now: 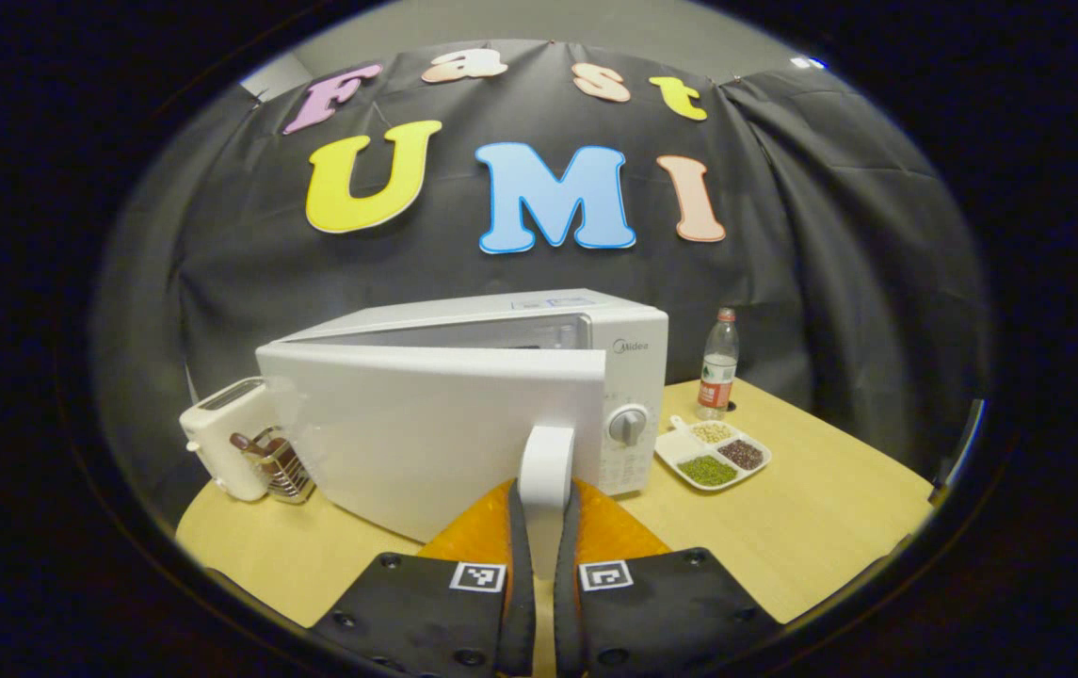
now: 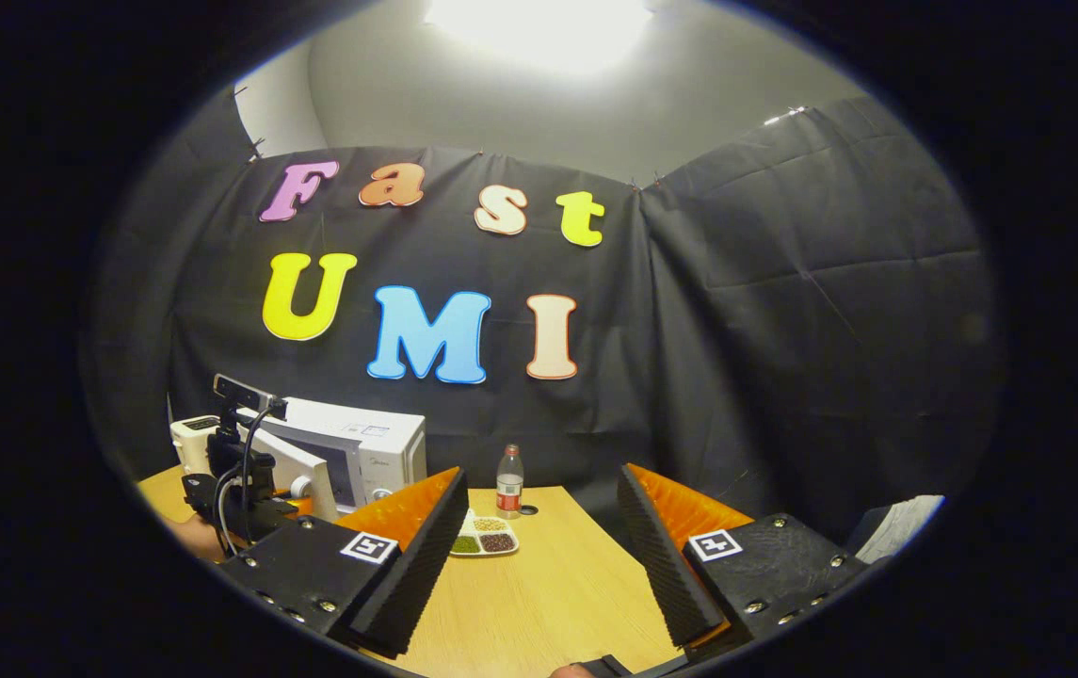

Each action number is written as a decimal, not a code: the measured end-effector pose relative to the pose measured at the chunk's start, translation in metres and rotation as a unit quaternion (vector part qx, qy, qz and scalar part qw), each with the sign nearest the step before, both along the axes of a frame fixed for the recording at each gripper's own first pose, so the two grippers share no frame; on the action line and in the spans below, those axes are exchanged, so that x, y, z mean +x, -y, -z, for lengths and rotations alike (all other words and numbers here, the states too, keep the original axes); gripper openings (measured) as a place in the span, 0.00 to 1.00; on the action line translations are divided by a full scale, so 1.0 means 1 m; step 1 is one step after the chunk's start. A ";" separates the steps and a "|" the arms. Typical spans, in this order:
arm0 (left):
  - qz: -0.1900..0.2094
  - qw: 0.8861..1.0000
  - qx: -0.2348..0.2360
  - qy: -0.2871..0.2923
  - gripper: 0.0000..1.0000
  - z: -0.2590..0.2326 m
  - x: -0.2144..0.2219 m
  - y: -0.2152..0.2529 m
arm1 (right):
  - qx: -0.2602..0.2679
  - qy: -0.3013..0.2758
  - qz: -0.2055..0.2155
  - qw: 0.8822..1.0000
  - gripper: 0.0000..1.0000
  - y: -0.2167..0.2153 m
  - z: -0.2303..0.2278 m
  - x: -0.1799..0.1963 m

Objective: Open the microwave oven with the left hand, put the food in, and close the microwave oven.

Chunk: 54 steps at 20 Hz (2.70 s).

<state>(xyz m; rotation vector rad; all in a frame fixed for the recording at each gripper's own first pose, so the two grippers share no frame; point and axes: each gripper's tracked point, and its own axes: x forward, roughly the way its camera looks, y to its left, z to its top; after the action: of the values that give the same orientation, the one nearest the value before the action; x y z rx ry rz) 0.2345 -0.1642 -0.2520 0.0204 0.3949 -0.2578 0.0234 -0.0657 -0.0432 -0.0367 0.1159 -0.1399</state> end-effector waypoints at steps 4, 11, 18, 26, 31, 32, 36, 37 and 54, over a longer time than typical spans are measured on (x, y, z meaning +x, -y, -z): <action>-0.044 0.999 0.019 -0.004 0.14 -0.001 -0.035 -0.039 | 0.020 0.005 -0.055 0.998 0.96 -0.014 0.000 -0.009; -0.091 0.995 0.028 -0.013 0.12 -0.003 -0.077 -0.101 | 0.047 0.010 -0.118 0.992 0.96 -0.050 -0.004 -0.019; -0.068 0.997 0.014 -0.018 0.14 -0.001 -0.102 -0.160 | 0.050 0.012 -0.128 0.990 0.96 -0.119 -0.009 -0.012; -0.022 1.000 0.005 -0.018 0.14 0.001 -0.114 -0.225 | 0.046 0.001 -0.129 0.991 0.96 -0.205 -0.008 -0.012; 0.002 1.000 0.007 -0.014 0.14 0.004 -0.115 -0.257 | 0.050 0.003 -0.128 0.990 0.96 -0.247 -0.006 -0.011; 0.002 1.000 0.007 -0.014 0.14 0.006 -0.114 -0.262 | 0.051 0.003 -0.128 0.990 0.96 -0.254 -0.005 -0.011; -0.022 1.000 0.008 -0.014 0.13 0.009 -0.112 -0.298 | 0.051 -0.005 -0.135 0.990 0.96 -0.275 0.000 -0.005; -0.027 0.999 0.002 -0.016 0.17 0.009 -0.112 -0.305 | 0.053 -0.007 -0.137 0.989 0.96 -0.278 -0.001 -0.003; -0.178 0.978 -0.011 0.108 0.98 -0.131 -0.182 -0.331 | 0.115 -0.157 -0.213 0.958 0.97 -0.242 0.079 0.029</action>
<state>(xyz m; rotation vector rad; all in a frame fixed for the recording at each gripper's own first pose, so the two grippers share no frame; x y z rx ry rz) 0.0523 0.1671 -0.1206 -0.0439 0.1743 0.0934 0.0525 0.1760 -0.1224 0.1488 0.4370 0.3132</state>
